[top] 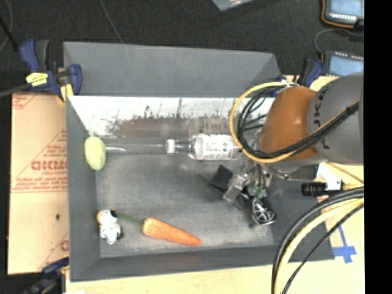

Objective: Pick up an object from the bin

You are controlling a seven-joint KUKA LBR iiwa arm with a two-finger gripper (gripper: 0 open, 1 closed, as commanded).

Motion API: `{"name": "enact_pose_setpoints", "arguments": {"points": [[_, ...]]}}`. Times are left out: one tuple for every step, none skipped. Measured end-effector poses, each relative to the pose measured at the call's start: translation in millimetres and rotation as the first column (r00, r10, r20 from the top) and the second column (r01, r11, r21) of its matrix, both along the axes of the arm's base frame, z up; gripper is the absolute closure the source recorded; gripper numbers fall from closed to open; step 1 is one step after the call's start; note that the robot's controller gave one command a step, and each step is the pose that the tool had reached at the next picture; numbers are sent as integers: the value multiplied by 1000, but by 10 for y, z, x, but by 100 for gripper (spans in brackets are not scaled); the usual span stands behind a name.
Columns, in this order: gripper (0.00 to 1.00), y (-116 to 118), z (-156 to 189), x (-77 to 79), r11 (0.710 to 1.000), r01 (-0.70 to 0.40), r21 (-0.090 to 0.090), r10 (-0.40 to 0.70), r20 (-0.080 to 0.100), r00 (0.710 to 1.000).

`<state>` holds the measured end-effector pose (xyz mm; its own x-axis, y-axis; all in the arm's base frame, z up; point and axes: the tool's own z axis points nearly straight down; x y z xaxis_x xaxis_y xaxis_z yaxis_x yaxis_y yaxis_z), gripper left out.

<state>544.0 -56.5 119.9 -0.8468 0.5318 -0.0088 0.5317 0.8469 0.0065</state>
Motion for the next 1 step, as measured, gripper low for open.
{"name": "enact_pose_setpoints", "arguments": {"points": [[100, -2, 87, 3, 1000, -1, 0, 1, 1, 1000]]}}
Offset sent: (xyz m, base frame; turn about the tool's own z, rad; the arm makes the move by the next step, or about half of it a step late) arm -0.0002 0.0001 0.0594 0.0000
